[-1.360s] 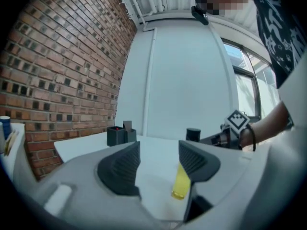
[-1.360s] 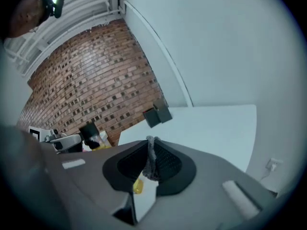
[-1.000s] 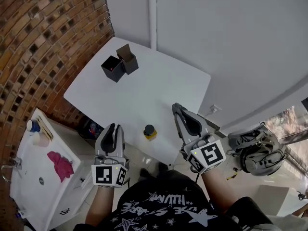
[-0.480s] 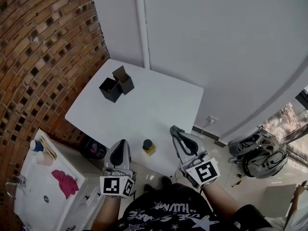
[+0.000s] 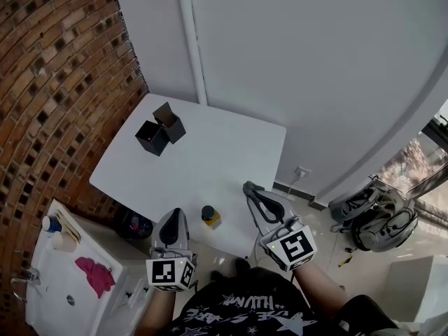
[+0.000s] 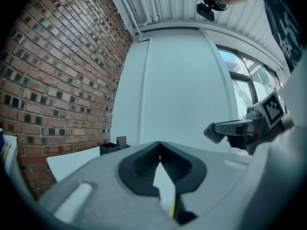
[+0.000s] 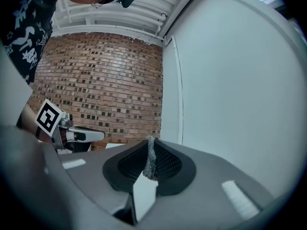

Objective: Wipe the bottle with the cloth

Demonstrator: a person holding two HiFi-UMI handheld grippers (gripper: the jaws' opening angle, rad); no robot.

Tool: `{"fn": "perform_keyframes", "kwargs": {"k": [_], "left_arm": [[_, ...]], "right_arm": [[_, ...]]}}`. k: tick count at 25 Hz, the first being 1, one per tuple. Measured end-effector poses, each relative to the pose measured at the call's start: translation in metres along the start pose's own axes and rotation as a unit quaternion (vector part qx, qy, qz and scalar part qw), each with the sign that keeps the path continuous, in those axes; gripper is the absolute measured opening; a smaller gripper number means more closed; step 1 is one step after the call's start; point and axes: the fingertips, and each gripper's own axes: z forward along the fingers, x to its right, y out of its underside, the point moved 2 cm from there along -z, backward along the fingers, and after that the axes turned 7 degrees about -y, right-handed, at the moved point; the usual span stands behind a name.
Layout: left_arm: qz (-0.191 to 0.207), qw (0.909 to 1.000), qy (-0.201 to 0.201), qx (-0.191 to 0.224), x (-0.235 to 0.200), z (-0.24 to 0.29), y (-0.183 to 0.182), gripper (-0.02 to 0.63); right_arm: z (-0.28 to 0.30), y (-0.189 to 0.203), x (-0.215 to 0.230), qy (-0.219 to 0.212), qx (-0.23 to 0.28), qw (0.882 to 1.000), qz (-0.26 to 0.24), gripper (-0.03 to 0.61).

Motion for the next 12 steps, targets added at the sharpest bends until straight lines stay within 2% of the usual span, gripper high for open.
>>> {"fn": "perform_keyframes", "kwargs": {"k": [12], "left_arm": [[-0.008, 0.9999, 0.008, -0.010, 0.0078, 0.0016, -0.0027, 0.003]], "right_arm": [[-0.0034, -0.0023, 0.0065, 0.007, -0.004, 1.000, -0.011, 0.040]]}}
